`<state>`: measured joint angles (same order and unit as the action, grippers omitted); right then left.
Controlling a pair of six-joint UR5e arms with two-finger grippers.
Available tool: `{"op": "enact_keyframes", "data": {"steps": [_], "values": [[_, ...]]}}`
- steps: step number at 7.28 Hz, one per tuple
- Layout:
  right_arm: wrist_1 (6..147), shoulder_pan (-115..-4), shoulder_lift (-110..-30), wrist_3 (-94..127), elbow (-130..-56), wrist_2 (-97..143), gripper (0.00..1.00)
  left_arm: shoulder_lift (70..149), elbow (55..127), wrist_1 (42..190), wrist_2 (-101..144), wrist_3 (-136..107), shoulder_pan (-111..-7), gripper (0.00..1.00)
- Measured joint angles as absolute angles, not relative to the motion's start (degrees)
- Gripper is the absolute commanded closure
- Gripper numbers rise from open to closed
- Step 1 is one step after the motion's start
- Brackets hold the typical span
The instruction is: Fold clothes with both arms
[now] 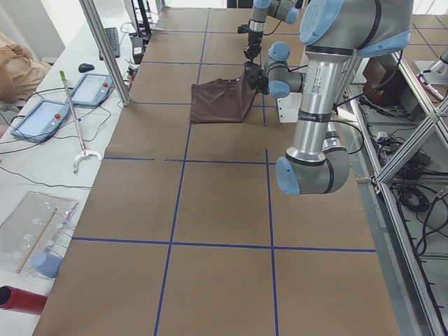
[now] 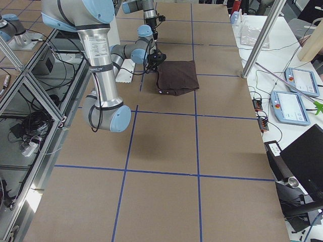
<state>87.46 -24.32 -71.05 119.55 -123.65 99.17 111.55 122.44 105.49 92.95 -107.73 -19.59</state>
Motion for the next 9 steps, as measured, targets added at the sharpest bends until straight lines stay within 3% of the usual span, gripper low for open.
{"op": "enact_keyframes", "data": {"steps": [3, 4, 5, 6, 8, 9], "values": [[86.9, -31.3, -63.5, 114.1, -112.0, 99.3, 1.0, 118.8, 110.5, 105.8, 92.9, -100.5, -27.9, 1.0], [85.7, -33.1, -61.2, 112.7, -107.1, 99.8, 0.78, 121.8, 104.5, 106.6, 92.7, -98.4, -29.9, 0.98], [81.7, -35.7, -58.2, 111.1, -99.4, 101.5, 0.01, 124.6, 97.0, 109.2, 92.6, -95.8, -32.2, 0.33], [74.8, -38.9, -53.5, 108.0, -87.8, 103.8, 0.0, 127.3, 87.2, 114.6, 92.4, -92.1, -35.0, 0.0], [65.9, -47.7, -42.3, 98.2, -66.8, 111.6, 0.0, 129.9, 74.3, 124.3, 91.8, -83.0, -41.5, 0.0], [64.9, -51.3, -40.6, 94.7, -63.2, 116.8, 0.0, 129.3, 73.7, 126.2, 91.7, -80.1, -43.4, 0.0]]}}
